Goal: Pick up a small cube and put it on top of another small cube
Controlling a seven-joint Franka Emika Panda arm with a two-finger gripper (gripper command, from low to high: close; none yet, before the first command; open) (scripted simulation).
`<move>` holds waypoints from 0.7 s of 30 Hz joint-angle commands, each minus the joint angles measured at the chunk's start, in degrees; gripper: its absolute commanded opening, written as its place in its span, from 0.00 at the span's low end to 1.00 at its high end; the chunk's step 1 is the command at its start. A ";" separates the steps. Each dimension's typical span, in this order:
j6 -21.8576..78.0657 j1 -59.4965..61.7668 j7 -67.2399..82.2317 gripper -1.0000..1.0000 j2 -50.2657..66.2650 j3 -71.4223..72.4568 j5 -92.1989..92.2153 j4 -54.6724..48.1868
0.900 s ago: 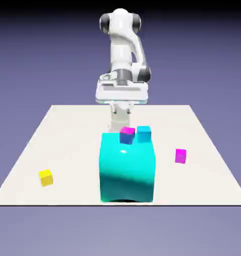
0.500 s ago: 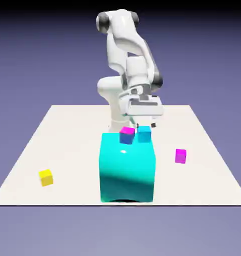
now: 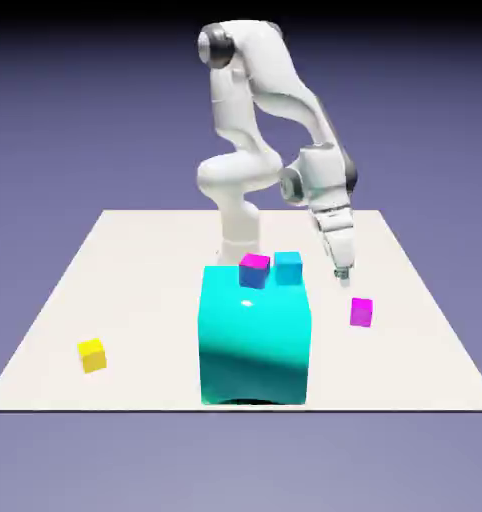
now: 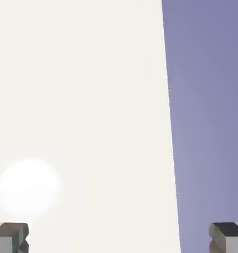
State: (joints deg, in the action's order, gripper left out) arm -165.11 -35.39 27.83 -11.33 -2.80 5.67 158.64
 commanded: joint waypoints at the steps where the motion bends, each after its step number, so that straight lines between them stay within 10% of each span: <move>1: 0.32 -1.23 2.50 0.50 0.76 -0.10 0.20 -0.08; 21: 6.20 -24.17 48.95 0.50 14.85 -1.95 3.95 -1.64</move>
State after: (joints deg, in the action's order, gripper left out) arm -158.91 -59.49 76.77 3.52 -4.75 9.62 157.00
